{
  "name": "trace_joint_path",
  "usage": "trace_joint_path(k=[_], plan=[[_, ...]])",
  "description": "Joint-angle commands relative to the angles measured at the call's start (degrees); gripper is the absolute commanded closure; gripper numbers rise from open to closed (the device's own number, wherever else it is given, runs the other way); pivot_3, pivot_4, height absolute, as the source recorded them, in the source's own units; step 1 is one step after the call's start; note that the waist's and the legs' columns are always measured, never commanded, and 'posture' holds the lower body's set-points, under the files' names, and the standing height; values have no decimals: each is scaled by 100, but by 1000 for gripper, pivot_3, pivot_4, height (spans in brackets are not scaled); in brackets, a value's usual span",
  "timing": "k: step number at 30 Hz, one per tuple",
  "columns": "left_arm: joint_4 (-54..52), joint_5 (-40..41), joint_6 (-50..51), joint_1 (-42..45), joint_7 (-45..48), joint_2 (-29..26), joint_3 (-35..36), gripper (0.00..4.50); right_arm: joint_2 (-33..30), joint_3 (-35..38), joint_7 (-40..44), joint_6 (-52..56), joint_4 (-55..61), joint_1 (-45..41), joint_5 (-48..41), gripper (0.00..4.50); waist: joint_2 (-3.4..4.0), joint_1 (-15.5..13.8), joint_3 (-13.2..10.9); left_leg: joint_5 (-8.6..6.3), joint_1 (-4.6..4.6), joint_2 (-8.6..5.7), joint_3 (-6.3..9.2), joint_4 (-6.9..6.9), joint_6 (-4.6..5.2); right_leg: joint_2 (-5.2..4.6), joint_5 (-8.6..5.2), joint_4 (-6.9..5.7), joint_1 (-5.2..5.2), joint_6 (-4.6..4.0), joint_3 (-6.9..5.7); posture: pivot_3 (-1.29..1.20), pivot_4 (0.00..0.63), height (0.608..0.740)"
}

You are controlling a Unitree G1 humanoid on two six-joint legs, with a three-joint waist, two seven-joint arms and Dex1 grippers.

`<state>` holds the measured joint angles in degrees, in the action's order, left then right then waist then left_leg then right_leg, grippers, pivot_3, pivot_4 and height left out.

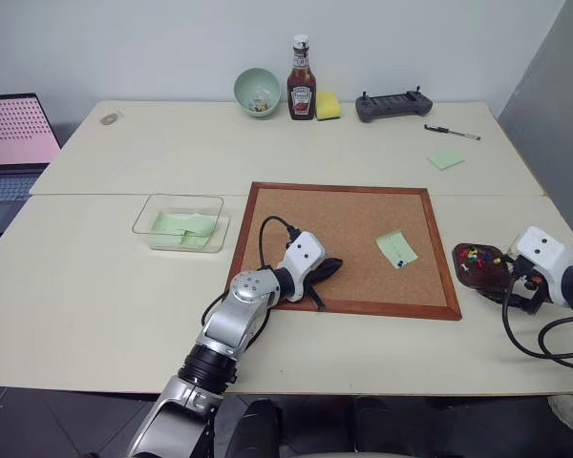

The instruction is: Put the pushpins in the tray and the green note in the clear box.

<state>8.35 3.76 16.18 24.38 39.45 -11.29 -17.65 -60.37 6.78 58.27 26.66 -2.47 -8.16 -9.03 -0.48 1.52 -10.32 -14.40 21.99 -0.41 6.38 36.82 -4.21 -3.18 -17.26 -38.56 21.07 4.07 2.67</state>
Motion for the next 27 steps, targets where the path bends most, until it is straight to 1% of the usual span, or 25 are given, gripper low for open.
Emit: trace_joint_path(k=[1, 7, 9, 12, 16, 20, 24, 27], plan=[[173, -113, 130, -150, 39, -1, -182, 4500, -76, 252, 65, 193, 290, -34, -203, 15, 0, 0, 0, 0, 0, 0, 0, 0, 0, 0, 0, 0, 0, 0, 0, 0, 150, 740], [192, -117, 112, -144, 41, 6, -189, 4500, 65, 539, -24, 623, 509, -216, -635, 15, -1, 0, -1, 0, 0, 0, 0, 0, 0, 0, 0, 0, 0, 0, 0, 0, 150, 740], [190, -113, 111, -147, 44, 1, -182, 4500, 194, 640, -53, 822, 697, -384, -907, 15, -1, 1, -1, 0, 0, 0, 0, 0, 0, 0, 0, 0, 0, 0, 0, 0, 150, 740], [194, -112, 112, -143, 45, -2, -180, 4500, 343, 619, -129, 937, 888, -539, -1056, 15, 0, 1, 0, 0, 0, 1, 1, 0, 0, 1, 0, -1, 0, 0, -1, 0, 150, 740], [202, -113, 112, -132, 42, 1, -176, 4500, 933, 329, -456, 1015, 1387, -653, -1237, 15, -6, -3, 0, 0, 1, 1, 4, 0, 0, 1, 0, 2, -1, 0, -3, 0, 150, 740], [189, -116, 120, -139, 28, 10, -180, 4500, 1387, -18, -680, 879, 1419, -705, -1096, 15, -6, -3, 0, 0, 1, 1, 4, -1, 0, 1, 0, 2, -1, 0, -4, 0, 150, 740], [163, -125, 135, -152, 17, 16, -195, 4500, 1732, -404, -800, 493, 1053, -852, -831, 15, -4, 0, 1, 0, 1, 0, 4, -1, 0, 0, 0, 0, 1, 0, -4, 0, 150, 740], [121, -125, 154, -174, 1, 9, -190, 4500, 1786, -620, -753, 213, 754, -959, -641, 15, -4, -6, 1, 0, 2, -1, 4, -1, 0, 0, 0, 0, 1, 0, -3, 0, 150, 740]])
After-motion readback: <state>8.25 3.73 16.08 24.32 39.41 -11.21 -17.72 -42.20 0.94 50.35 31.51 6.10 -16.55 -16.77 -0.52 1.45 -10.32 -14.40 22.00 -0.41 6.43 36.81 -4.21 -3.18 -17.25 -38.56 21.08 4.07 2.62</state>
